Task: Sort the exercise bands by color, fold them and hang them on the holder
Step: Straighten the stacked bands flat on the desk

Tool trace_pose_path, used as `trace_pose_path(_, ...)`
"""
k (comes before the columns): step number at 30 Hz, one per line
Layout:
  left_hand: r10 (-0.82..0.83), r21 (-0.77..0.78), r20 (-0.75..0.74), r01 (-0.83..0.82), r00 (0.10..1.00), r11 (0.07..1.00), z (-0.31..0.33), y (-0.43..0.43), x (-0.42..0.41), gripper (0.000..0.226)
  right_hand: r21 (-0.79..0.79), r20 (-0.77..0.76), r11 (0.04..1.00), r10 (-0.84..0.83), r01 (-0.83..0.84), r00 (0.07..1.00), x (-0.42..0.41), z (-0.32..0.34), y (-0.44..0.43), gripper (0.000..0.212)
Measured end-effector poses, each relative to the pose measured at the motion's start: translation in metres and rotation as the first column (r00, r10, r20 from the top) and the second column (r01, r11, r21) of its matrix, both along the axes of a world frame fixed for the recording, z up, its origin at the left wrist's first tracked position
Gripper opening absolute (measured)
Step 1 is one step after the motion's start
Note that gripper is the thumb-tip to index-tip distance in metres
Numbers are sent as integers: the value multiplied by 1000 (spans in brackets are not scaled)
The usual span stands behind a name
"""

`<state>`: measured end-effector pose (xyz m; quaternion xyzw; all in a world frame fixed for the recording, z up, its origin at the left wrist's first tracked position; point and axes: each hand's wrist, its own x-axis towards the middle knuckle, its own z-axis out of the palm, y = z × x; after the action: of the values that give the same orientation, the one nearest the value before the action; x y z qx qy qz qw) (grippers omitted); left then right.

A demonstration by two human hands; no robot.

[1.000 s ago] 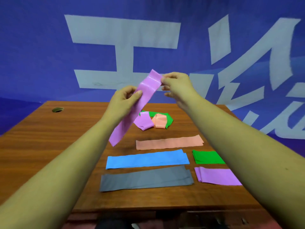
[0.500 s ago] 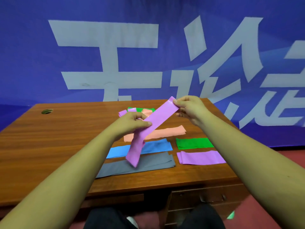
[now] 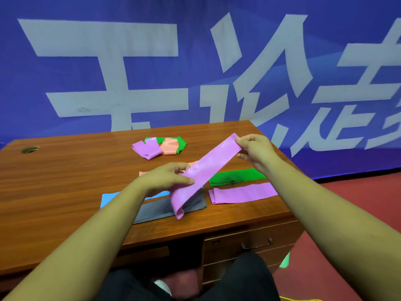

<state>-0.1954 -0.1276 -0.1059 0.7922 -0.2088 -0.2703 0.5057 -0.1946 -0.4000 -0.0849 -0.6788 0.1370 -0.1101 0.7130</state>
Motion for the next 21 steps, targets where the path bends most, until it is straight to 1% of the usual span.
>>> trace_pose_path(2,0,12,-9,0,1000,1000,-2,-4,-1,8,8,-10,998,-56,56,998,0,-1,-11,17)
trace_pose_path(4,9,53,18,-10,1000,999,-4,-6,1,17,16,-26,993,-112,113,993,1,-3,-24,15)
trace_pose_path(7,38,98,50,-42,998,994,-6,-7,4,22,-3,-46,983,-186,186,982,2,-12,-45,15)
trace_pose_path(12,109,-53,-33,-111,993,992,-17,-9,4,13,-92,-104,953,-298,289,949,-3,-37,-77,15)
trace_pose_path(15,164,-77,-49,-167,985,983,-28,-12,7,8,-154,-109,945,-306,288,946,-13,-49,-91,13)
trace_pose_path(17,210,-57,-27,-211,977,976,-33,-17,6,11,-202,-107,935,-316,291,943,-19,-56,-101,16)
trace_pose_path(21,310,-60,95,-305,946,950,-38,-39,0,16,-294,-107,906,-347,304,932,-28,-69,-118,20)
